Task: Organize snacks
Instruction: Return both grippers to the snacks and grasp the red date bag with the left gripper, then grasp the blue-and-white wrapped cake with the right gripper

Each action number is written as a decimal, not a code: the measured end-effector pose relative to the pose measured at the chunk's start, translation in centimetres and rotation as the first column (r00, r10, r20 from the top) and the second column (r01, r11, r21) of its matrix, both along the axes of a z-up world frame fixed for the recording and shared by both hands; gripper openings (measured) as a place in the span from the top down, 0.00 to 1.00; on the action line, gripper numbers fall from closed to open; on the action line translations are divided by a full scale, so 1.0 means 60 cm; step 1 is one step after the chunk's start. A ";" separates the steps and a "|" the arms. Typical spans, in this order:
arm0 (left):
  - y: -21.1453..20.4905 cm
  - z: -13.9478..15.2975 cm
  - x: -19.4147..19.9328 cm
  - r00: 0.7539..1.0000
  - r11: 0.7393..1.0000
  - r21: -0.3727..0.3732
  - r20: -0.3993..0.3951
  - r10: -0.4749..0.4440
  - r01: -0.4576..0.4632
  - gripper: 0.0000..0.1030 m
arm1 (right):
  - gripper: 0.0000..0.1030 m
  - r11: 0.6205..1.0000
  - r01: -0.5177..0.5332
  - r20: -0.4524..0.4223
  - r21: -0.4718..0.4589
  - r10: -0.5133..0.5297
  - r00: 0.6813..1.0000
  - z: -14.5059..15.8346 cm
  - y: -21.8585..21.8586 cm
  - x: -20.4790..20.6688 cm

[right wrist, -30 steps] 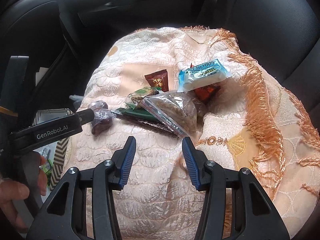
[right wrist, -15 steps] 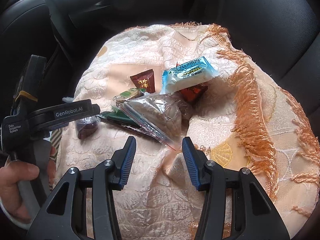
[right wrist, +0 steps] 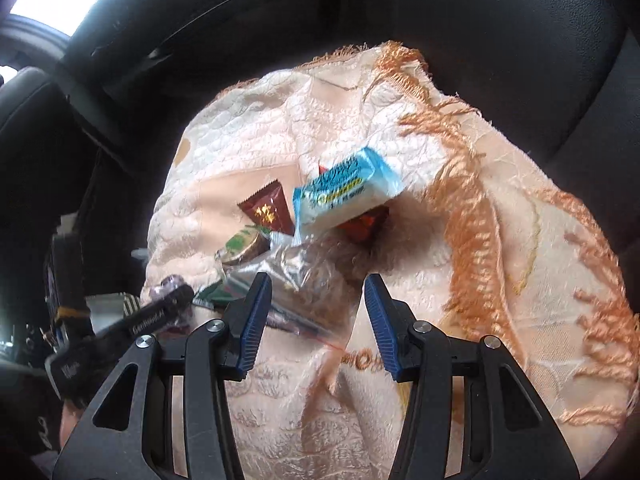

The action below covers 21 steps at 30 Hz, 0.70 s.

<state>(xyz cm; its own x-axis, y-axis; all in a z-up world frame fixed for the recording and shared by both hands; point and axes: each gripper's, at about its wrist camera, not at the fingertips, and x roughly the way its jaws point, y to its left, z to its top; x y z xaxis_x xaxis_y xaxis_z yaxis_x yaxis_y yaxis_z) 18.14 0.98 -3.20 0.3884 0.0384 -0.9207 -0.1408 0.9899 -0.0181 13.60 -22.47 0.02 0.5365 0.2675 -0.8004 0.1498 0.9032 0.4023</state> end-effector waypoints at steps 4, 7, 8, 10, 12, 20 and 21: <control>-0.003 -0.002 0.001 1.000 1.000 0.011 0.002 -0.013 0.013 0.50 | 0.39 1.000 0.004 -0.046 -0.012 -0.004 0.999 0.013 -0.011 0.042; -0.005 -0.003 0.001 1.000 1.000 0.020 0.008 -0.017 0.016 0.50 | 0.39 0.998 0.056 -0.080 0.037 -0.053 0.995 0.009 -0.023 0.059; -0.006 -0.004 0.001 1.000 1.000 0.024 0.009 -0.017 0.016 0.50 | 0.39 0.997 0.078 -0.100 0.024 -0.075 0.992 0.005 -0.024 0.063; -0.007 -0.004 0.001 1.000 0.999 0.031 0.010 -0.020 0.020 0.50 | 0.39 0.994 0.110 -0.143 0.022 -0.106 0.984 -0.008 -0.022 0.075; -0.007 -0.005 0.001 1.000 0.999 0.031 0.012 -0.025 0.025 0.50 | 0.39 0.985 0.159 -0.181 0.059 -0.147 0.973 -0.021 -0.024 0.085; -0.005 -0.006 -0.002 0.999 0.999 0.025 0.021 -0.041 0.040 0.50 | 0.39 0.951 0.306 -0.178 0.048 -0.293 0.939 -0.036 -0.013 0.130; -0.005 -0.006 -0.002 0.999 0.999 0.026 0.021 -0.041 0.041 0.50 | 0.39 0.952 0.305 -0.184 0.030 -0.294 0.938 -0.040 -0.011 0.137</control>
